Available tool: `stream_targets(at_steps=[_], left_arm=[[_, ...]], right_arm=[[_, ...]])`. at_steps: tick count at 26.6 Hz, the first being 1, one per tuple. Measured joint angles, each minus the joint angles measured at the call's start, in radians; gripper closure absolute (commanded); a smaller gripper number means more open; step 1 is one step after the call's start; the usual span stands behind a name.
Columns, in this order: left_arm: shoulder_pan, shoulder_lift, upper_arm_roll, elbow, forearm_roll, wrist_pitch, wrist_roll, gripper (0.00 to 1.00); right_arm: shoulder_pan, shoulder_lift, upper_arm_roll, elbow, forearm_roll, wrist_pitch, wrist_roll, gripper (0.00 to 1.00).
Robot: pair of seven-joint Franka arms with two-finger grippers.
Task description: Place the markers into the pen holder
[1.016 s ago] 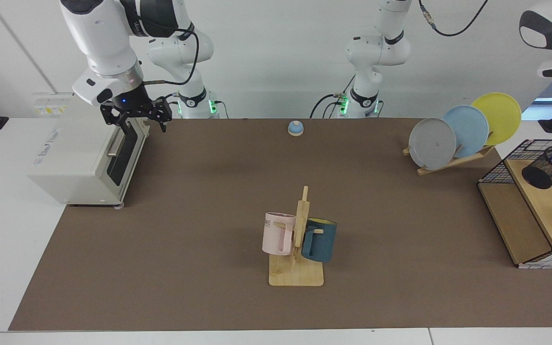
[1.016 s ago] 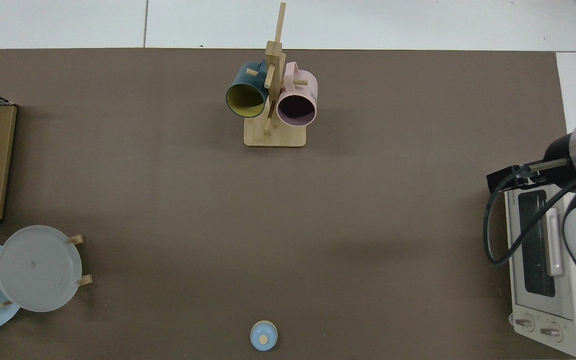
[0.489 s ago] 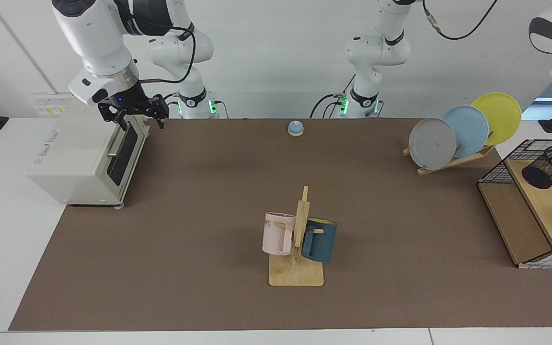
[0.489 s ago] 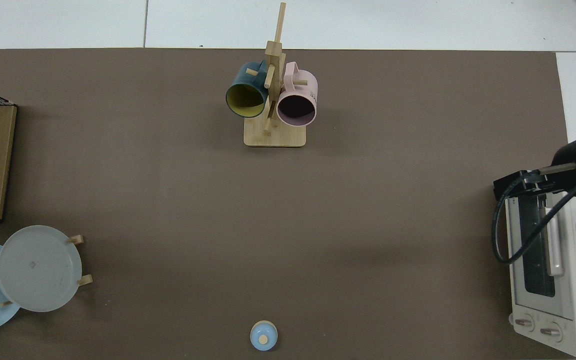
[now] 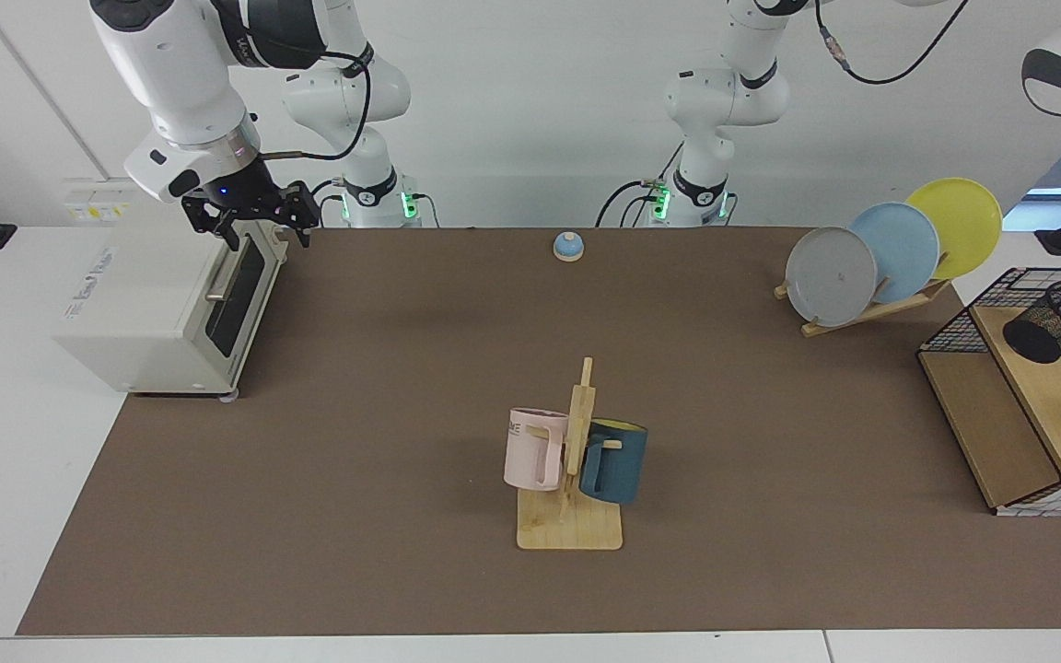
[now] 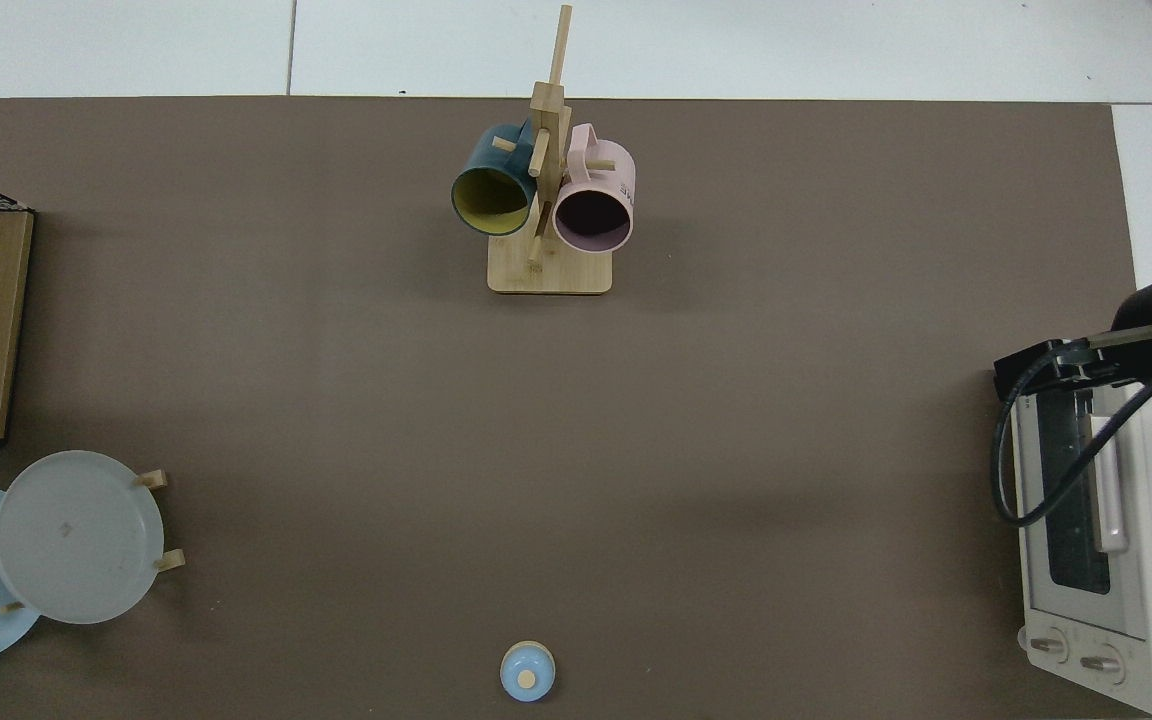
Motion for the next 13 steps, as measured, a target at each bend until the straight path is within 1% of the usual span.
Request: stream_targets(at_steps=[13], left_arm=[[0.006,0.042,-0.001,-0.029,-0.024,0.000,0.038,1.00]], right_arm=[[-0.013,0.000,0.000,0.000,0.000,0.000,0.000,0.00]])
